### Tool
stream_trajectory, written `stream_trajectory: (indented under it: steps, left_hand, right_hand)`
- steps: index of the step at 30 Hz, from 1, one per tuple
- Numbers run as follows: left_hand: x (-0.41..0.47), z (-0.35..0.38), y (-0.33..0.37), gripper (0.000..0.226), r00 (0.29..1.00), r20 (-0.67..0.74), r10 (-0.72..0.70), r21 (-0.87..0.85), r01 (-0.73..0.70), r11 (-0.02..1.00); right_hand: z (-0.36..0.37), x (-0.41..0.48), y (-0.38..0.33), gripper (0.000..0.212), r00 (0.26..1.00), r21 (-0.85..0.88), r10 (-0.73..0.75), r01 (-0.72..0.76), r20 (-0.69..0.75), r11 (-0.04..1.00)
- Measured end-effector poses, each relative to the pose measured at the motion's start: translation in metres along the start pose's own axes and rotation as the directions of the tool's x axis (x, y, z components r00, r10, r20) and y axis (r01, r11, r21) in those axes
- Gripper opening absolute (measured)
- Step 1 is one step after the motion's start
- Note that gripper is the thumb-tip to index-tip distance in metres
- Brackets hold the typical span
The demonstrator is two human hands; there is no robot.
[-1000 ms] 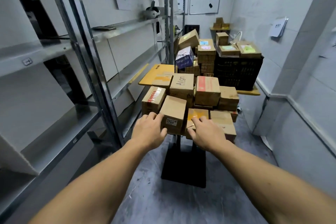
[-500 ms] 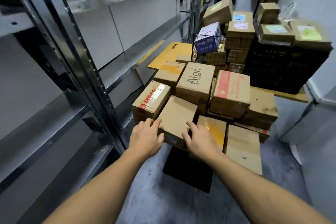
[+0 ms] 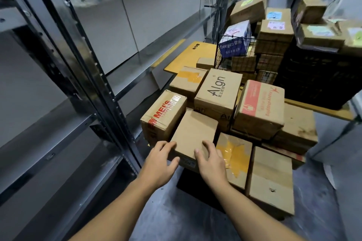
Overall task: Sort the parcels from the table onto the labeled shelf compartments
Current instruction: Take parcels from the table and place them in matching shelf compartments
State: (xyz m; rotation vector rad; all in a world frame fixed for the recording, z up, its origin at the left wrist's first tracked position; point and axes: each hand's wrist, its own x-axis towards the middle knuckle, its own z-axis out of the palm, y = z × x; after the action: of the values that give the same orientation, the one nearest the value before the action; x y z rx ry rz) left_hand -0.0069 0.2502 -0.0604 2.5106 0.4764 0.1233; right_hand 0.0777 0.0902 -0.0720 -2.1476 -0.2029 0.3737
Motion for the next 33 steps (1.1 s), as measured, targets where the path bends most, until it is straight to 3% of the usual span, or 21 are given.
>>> stream_trajectory:
  steps: [9,17,21,24,27,30,33]
  left_hand:
    - [-0.020,-0.022,0.014,0.045,0.982,-0.123,0.145,-0.224,-0.170,0.960]
    - [-0.042,-0.041,0.032,0.030,0.961,-0.262,0.087,-0.498,-0.212,0.841]
    - [-0.061,-0.043,0.035,0.022,0.967,-0.251,0.043,-0.611,-0.192,0.768]
    - [-0.074,-0.044,0.035,0.026,0.964,-0.260,0.054,-0.578,-0.201,0.791]
    - [-0.087,-0.044,0.031,0.038,0.986,-0.157,0.049,-0.605,-0.136,0.785]
    - [-0.099,-0.049,0.033,0.043,0.993,-0.058,0.106,-0.719,-0.115,0.686]
    - [-0.108,-0.055,0.042,0.050,0.988,-0.088,0.126,-0.804,-0.145,0.577]
  right_hand:
    - [-0.015,-0.033,-0.015,0.039,0.986,0.201,-0.043,0.075,-0.159,0.977]
    - [-0.030,-0.089,-0.018,0.040,0.959,0.267,-0.059,0.136,-0.279,0.954]
    - [-0.034,-0.119,-0.019,0.037,0.944,0.272,-0.085,0.177,-0.320,0.946]
    - [-0.035,-0.137,-0.021,0.037,0.934,0.269,-0.101,0.201,-0.342,0.942]
    - [-0.035,-0.154,-0.024,0.037,0.931,0.290,-0.128,0.234,-0.342,0.928]
    - [-0.035,-0.168,-0.029,0.040,0.930,0.331,-0.160,0.274,-0.332,0.903]
    - [-0.036,-0.179,-0.032,0.045,0.934,0.339,-0.199,0.298,-0.296,0.892]
